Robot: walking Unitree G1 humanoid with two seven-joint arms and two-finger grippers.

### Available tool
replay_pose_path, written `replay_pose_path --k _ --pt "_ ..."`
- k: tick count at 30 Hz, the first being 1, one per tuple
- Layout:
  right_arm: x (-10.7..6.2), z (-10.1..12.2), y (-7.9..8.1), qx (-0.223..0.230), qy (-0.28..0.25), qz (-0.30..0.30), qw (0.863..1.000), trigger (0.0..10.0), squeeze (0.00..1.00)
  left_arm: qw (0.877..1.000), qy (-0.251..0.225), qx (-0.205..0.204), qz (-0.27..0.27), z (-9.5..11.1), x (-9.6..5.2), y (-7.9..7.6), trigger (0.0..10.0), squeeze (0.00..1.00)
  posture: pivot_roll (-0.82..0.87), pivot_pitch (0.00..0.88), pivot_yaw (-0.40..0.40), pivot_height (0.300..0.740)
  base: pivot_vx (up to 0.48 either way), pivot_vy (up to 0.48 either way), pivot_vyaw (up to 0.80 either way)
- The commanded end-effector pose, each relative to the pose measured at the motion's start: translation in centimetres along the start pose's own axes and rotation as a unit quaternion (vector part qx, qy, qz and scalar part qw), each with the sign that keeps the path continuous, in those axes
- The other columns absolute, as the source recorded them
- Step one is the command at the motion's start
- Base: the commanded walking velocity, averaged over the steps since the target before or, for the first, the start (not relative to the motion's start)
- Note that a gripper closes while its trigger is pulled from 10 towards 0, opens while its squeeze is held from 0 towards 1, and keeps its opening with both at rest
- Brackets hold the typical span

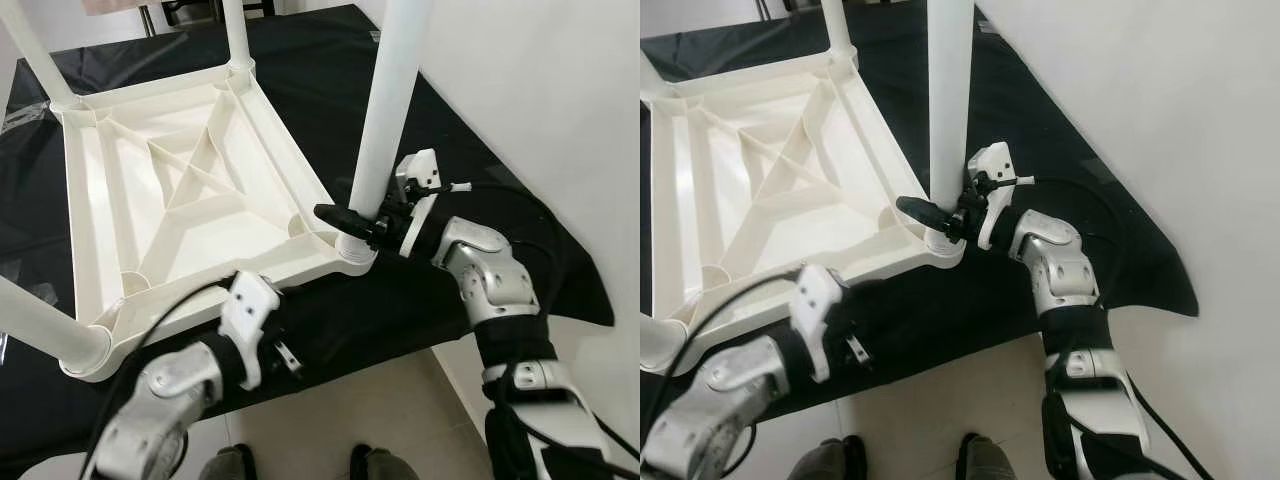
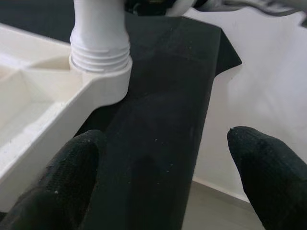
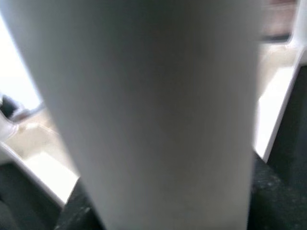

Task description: Building children table

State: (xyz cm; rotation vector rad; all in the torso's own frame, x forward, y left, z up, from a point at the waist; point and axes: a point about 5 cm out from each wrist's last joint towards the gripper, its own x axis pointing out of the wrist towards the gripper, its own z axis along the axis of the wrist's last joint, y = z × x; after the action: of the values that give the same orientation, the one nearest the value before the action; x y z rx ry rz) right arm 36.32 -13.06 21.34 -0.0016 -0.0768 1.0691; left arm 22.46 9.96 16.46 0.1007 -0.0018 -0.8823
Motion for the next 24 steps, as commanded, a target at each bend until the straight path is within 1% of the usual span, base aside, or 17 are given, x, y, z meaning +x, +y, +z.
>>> replay_pose_path --k 1,6,8,10,12,13,14,15,16,17,18,19,21,22,23,24 --pt "0.1 -0.4 -0.3 0.020 -0.008 0.022 1.000 0.0 0.00 1.000 0.003 0.014 0.009 -0.2 -0.4 -0.4 10.0 0.00 0.09 0.128 -0.036 0.740 0.000 0.000 0.00" --pt "0.0 -0.7 -0.7 0.026 -0.004 0.032 0.999 0.0 0.00 1.000 0.004 0.004 0.008 -0.6 -0.7 -0.9 10.0 0.00 0.09 0.110 -0.038 0.740 0.000 0.000 0.00" --pt "-0.2 -0.9 -1.1 0.025 -0.001 0.020 0.999 0.0 0.00 1.000 0.004 -0.005 0.028 -1.1 -0.9 -1.1 10.0 0.00 0.09 0.095 -0.045 0.740 0.000 0.000 0.00" --pt "-0.2 -0.9 -1.2 0.025 0.000 0.017 1.000 0.0 0.00 0.999 0.004 -0.008 0.034 -1.2 -1.0 -1.1 10.0 0.00 0.09 0.094 -0.048 0.740 0.000 0.000 0.00" --pt "-0.7 -1.3 -1.4 0.009 0.011 -0.005 1.000 0.0 0.00 0.999 0.001 -0.009 0.051 -1.4 -0.8 -1.1 10.0 0.00 0.07 0.108 -0.055 0.740 0.000 0.000 0.00" --pt "-0.7 -1.3 -1.4 0.009 0.011 -0.005 1.000 0.0 0.00 0.999 0.001 -0.009 0.051 -1.4 -0.8 -1.1 10.0 0.00 0.07 0.108 -0.055 0.740 0.000 0.000 0.00" --pt "-0.9 -1.5 -1.6 -0.002 0.017 -0.023 1.000 0.0 0.00 0.998 0.001 -0.007 0.060 -1.4 -0.8 -1.1 10.0 0.00 0.07 0.108 -0.055 0.740 0.000 0.000 0.00" --pt "-1.0 -2.0 -1.6 -0.010 0.027 -0.063 0.998 0.0 0.00 0.997 0.002 -0.008 0.074 -1.5 -0.7 -0.8 10.0 0.00 0.06 0.123 -0.059 0.740 0.000 0.000 0.00" --pt "-1.2 -2.3 -1.7 -0.014 0.033 -0.090 0.995 0.0 0.00 0.997 0.002 -0.009 0.083 -1.6 -0.7 -0.7 10.0 0.00 0.06 0.123 -0.059 0.740 0.000 0.000 0.00" --pt "-1.2 -2.3 -1.7 -0.014 0.033 -0.090 0.995 0.0 0.00 0.997 0.002 -0.009 0.083 -1.6 -0.7 -0.7 10.0 0.00 0.06 0.123 -0.059 0.740 0.000 0.000 0.00" --pt "-1.4 -3.1 -1.6 -0.023 0.052 -0.162 0.985 0.0 0.00 0.995 0.002 -0.011 0.096 -1.7 -0.8 -0.5 10.0 0.00 0.05 0.136 -0.066 0.740 0.000 0.000 0.00" --pt "-2.4 -4.4 -0.9 -0.037 0.086 -0.299 0.950 0.0 0.00 0.994 0.006 -0.013 0.108 -1.9 -1.1 -0.5 10.0 0.00 0.03 0.159 -0.075 0.740 0.000 0.000 0.00" --pt "-2.4 -4.4 -0.9 -0.037 0.086 -0.299 0.950 0.0 0.00 0.994 0.006 -0.013 0.108 -1.9 -1.1 -0.5 10.0 0.00 0.03 0.159 -0.075 0.740 0.000 0.000 0.00" --pt "-3.6 -5.1 -0.3 -0.050 0.107 -0.398 0.910 0.0 0.00 0.993 0.008 -0.014 0.115 -2.1 -1.3 -0.6 10.0 0.00 0.03 0.159 -0.075 0.740 0.000 0.000 0.00" --pt "-3.2 -6.6 3.5 -0.031 0.107 -0.420 0.901 0.0 0.00 0.991 0.013 -0.024 0.128 -2.6 -1.6 -0.5 10.0 0.00 0.01 0.183 -0.050 0.740 0.000 0.000 0.00" --pt "-3.2 -6.6 3.5 -0.031 0.107 -0.420 0.901 0.0 0.00 0.991 0.013 -0.024 0.128 -2.6 -1.6 -0.5 10.0 0.00 0.01 0.183 -0.050 0.740 0.000 0.000 0.00"
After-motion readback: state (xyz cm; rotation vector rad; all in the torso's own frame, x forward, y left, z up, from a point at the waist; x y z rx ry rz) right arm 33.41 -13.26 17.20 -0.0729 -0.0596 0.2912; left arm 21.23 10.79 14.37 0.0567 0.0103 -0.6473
